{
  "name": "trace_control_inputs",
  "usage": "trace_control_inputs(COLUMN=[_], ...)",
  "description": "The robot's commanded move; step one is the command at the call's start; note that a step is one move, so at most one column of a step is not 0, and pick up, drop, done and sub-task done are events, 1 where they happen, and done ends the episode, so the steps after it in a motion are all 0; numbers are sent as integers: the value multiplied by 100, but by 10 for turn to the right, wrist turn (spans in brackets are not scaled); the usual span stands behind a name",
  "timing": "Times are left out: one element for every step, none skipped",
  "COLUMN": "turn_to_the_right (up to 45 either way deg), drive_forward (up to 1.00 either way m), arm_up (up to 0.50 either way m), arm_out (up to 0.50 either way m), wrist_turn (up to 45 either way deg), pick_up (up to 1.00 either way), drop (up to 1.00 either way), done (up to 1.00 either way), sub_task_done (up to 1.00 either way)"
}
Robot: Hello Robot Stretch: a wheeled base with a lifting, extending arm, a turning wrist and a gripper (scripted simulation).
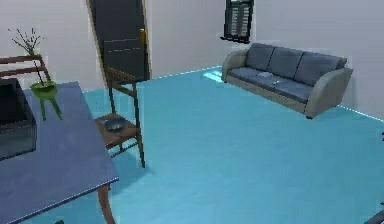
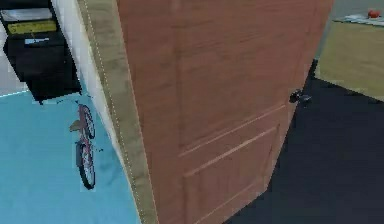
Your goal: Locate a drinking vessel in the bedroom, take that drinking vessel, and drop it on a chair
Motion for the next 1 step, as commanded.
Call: trace_control_inputs(turn_to_the_right=[0], drive_forward=[80], arm_up=[0], arm_out=[0], wrist_turn=[0], pick_up=[0], drop=[0], done=[0], sub_task_done=[0])
